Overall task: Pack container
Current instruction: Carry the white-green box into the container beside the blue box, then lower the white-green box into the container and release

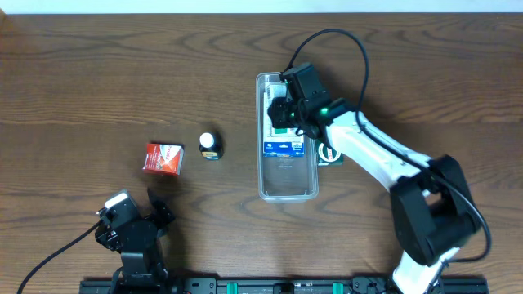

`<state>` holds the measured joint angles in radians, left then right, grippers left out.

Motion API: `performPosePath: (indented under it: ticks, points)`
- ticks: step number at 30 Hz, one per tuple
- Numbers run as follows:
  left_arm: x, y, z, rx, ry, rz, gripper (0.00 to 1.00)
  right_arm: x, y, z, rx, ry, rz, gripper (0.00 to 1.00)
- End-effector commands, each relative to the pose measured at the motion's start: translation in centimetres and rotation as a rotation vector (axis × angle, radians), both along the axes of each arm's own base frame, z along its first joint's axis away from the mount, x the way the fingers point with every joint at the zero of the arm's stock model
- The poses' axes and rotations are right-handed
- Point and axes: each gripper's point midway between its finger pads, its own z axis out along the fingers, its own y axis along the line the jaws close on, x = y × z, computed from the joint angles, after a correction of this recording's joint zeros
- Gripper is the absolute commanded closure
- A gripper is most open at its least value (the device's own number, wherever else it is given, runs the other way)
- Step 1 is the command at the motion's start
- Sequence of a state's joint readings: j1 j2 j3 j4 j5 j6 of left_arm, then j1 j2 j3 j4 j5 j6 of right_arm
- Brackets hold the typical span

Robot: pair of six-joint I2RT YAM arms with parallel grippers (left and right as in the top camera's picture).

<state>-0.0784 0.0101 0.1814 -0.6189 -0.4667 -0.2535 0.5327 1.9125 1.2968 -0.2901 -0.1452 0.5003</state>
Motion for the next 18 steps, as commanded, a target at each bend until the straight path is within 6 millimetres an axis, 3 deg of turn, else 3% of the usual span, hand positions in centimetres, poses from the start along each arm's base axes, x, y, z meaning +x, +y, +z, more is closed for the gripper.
performPosePath:
  ticks: [1,4,8,9,13,18]
  points:
    - [-0.1,0.2,-0.7,0.014,0.02,0.005,0.02,-0.1,1.8,0.3,0.082,0.014,0.035,0.58]
    - [-0.1,0.2,-0.7,0.014,0.02,0.005,0.02,-0.1,2.0,0.4,0.093,0.01,0.045,0.49]
    - [-0.1,0.2,-0.7,0.014,0.02,0.005,0.02,0.2,1.6,0.6,0.093,0.009,0.037,0.46]
    - [-0.1,0.2,-0.7,0.014,0.02,0.005,0.02,0.2,1.5,0.5,0.091,0.013,0.033,0.47]
    - [-0.1,0.2,-0.7,0.014,0.02,0.005,0.02,0.0,0.9,0.2,0.08,0.032,0.024,0.67]
    - [-0.1,0.2,-0.7,0.014,0.02,0.005,0.02,0.1,0.4,-0.1,0.054,0.035,0.007,0.71]
